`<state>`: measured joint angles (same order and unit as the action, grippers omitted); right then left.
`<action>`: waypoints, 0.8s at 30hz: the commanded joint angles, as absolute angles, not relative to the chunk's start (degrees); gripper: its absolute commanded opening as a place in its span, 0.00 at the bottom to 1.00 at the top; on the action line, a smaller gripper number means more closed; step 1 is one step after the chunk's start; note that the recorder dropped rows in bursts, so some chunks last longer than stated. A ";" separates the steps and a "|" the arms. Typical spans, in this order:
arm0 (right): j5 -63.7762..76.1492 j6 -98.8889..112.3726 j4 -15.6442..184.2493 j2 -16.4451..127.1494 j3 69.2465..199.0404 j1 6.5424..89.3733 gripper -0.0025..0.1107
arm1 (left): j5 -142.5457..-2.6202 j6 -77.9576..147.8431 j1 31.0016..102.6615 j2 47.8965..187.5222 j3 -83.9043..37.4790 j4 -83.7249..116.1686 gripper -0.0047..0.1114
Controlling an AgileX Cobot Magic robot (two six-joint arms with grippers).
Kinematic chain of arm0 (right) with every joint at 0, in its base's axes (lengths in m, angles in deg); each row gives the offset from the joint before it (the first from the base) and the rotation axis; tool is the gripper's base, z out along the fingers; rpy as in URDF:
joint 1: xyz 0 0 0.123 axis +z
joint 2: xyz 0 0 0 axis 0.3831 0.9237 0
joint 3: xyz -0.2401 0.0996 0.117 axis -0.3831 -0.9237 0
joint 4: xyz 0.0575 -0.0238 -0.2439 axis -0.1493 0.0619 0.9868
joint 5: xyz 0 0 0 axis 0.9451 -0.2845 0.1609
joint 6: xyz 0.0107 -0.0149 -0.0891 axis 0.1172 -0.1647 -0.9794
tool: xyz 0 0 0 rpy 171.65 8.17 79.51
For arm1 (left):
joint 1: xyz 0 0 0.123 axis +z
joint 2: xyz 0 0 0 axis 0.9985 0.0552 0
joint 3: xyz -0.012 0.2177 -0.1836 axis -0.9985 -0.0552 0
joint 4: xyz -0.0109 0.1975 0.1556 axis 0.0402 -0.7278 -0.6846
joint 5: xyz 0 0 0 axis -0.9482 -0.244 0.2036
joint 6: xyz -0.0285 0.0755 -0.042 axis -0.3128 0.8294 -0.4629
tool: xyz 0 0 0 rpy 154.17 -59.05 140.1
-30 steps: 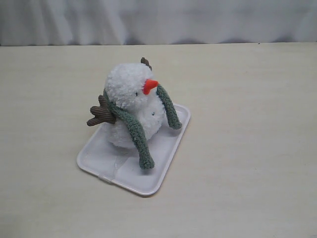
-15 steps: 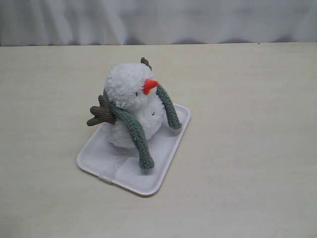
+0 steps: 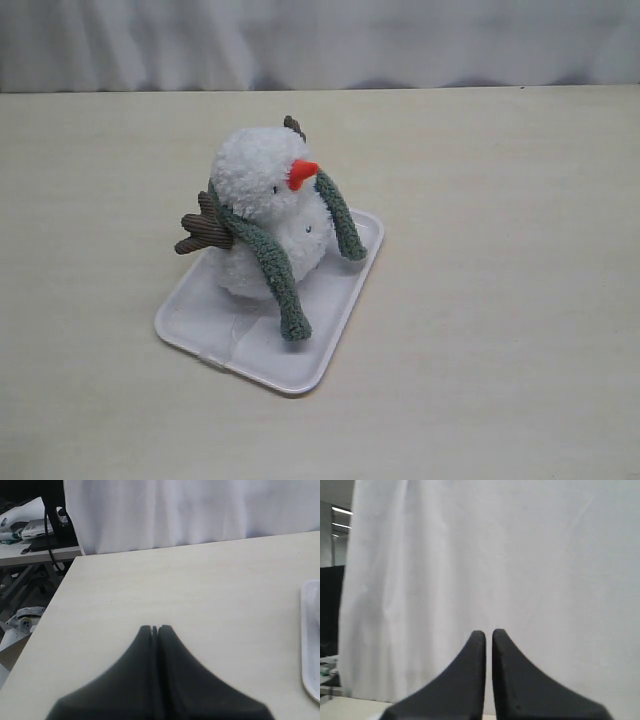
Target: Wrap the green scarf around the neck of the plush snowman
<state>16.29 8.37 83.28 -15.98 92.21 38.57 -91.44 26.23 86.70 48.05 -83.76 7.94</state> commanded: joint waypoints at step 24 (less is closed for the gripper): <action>18.88 3.61 86.67 -16.45 69.25 22.70 0.06 | -90.95 26.16 86.40 47.90 -83.90 7.87 0.04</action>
<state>16.44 4.43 86.09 -16.22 69.72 22.87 -91.44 26.23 86.70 48.05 -83.76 7.81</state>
